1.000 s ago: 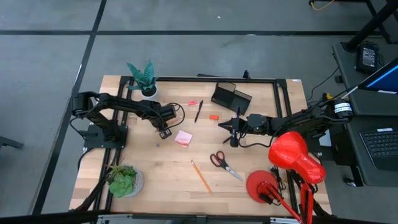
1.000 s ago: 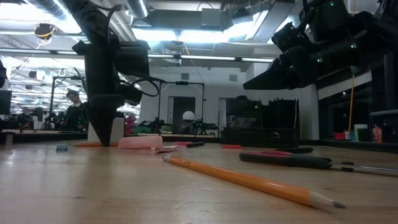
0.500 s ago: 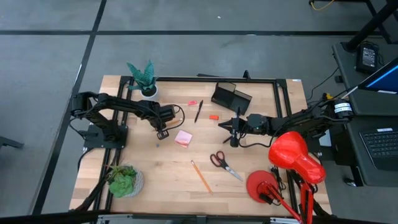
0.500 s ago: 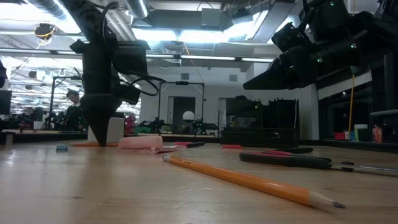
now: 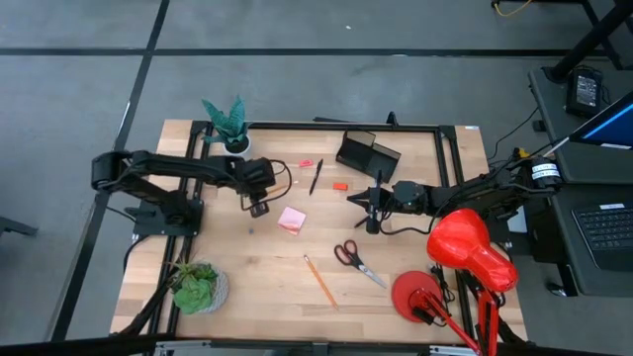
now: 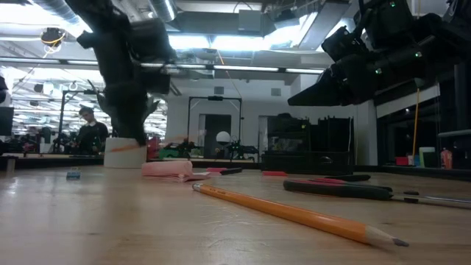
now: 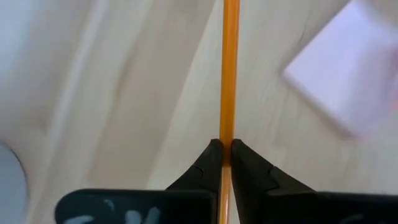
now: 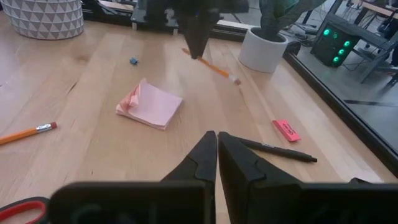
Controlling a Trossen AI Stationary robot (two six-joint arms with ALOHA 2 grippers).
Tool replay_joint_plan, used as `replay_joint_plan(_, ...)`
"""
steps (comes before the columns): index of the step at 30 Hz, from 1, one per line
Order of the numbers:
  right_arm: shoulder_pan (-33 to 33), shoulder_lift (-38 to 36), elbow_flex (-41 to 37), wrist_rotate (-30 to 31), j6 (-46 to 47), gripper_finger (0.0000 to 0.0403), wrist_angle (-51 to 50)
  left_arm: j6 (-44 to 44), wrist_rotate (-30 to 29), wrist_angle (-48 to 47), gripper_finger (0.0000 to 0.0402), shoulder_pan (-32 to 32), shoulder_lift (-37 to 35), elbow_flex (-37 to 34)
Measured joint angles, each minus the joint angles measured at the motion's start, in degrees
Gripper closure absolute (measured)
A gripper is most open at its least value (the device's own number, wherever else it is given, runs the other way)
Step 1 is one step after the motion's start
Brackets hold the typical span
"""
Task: Pick and place office supplies into organizer
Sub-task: Put the top pencil into the black desk organizer
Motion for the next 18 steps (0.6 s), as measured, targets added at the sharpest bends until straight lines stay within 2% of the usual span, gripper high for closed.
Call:
replay_joint_plan(9,0.0,0.0,0.0,0.0,-0.9,0.0382,3.4,9.8,0.1,11.6,0.0386,0.0,-6.5,0.1)
replay_joint_plan(14,0.0,0.0,0.0,0.0,-0.9,0.0382,10.6,13.8,3.3,22.4,0.0386,0.1,-7.0,0.1)
replay_joint_plan(18,0.0,0.0,0.1,0.0,-0.9,0.0382,12.6,16.6,7.0,29.7,0.0386,0.1,-6.8,0.1)
